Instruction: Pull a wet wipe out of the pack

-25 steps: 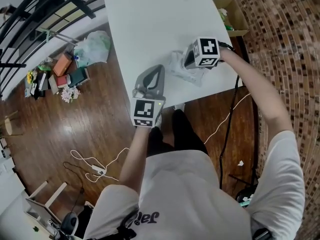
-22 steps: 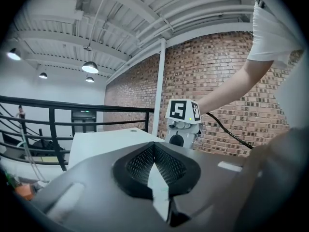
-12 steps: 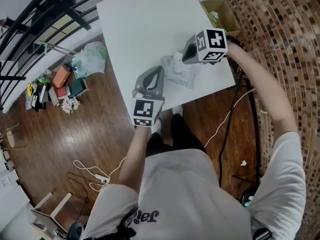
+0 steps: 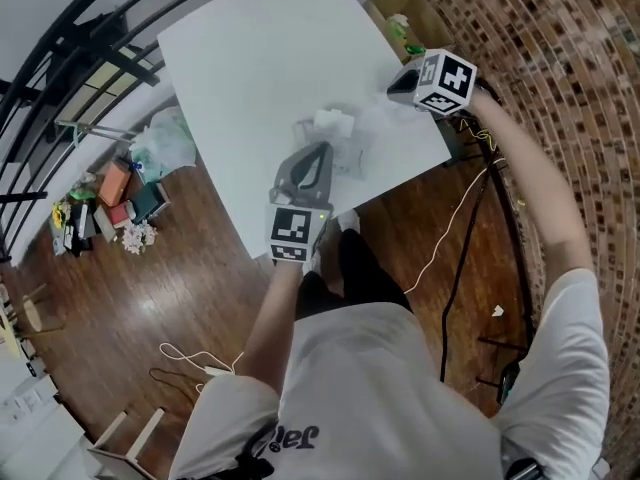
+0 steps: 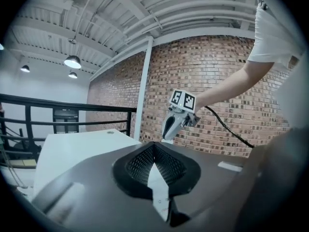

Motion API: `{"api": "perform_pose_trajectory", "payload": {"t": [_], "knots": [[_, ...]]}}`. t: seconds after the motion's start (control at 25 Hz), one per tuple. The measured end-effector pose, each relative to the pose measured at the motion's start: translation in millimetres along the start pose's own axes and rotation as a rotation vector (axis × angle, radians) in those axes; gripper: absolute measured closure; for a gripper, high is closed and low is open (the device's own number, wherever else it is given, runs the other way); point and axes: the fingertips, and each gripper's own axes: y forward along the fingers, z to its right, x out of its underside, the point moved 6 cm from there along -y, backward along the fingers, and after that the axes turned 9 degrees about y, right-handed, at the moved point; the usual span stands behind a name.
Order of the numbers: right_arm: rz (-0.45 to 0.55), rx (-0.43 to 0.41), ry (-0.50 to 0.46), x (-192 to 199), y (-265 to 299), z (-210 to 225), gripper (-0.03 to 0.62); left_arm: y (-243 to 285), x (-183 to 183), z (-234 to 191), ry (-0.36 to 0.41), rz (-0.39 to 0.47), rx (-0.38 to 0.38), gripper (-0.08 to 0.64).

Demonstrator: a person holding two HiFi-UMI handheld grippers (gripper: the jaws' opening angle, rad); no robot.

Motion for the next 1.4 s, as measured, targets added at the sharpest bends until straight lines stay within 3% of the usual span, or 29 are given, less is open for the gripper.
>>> {"api": "perform_pose_trajectory", "payload": {"t": [0.12,0.28,0.48,0.64,0.84,1.0,1.12,1.4], "knots": [[0.013,0.033,0.102,38.5,19.1,8.9,0.589,2.3,1.1,13.1,-0.052,-0.002,0.023,0.548],[0.064,0.076,0.198,67.3,39.3,14.9,0.585,2.7,5.2,24.7,-0.034,-0.009,0.052,0.548],[0.115,0.128,0.234,70.2,29.1,10.2,0.544,-12.5,11.3,25.7,-0.008,-0.038,0.062,0.548],[0.176,0.163,0.232,56.4,-4.0,-13.0,0.541,-32.3,2.2,21.4,0.027,0.015,0.04,0.548],[0.323,0.2,0.221,20.8,-50.6,-77.7,0.543,-70.4,-25.2,16.9,0.034,0.063,0.042,0.548],[0.368,0.281,0.154,-0.7,-75.9,-144.5,0.567,-101.8,-50.4,15.2,0.056,0.152,0.046,0.548],[0.421,0.291,0.134,-6.9,-82.5,-197.7,0.591,-124.5,-63.2,23.4,0.08,0.189,0.054,0.548],[0.711,0.323,0.117,-33.1,-96.4,-306.4,0.598,-176.8,-77.0,45.3,0.11,0.223,0.021,0.548]]}}
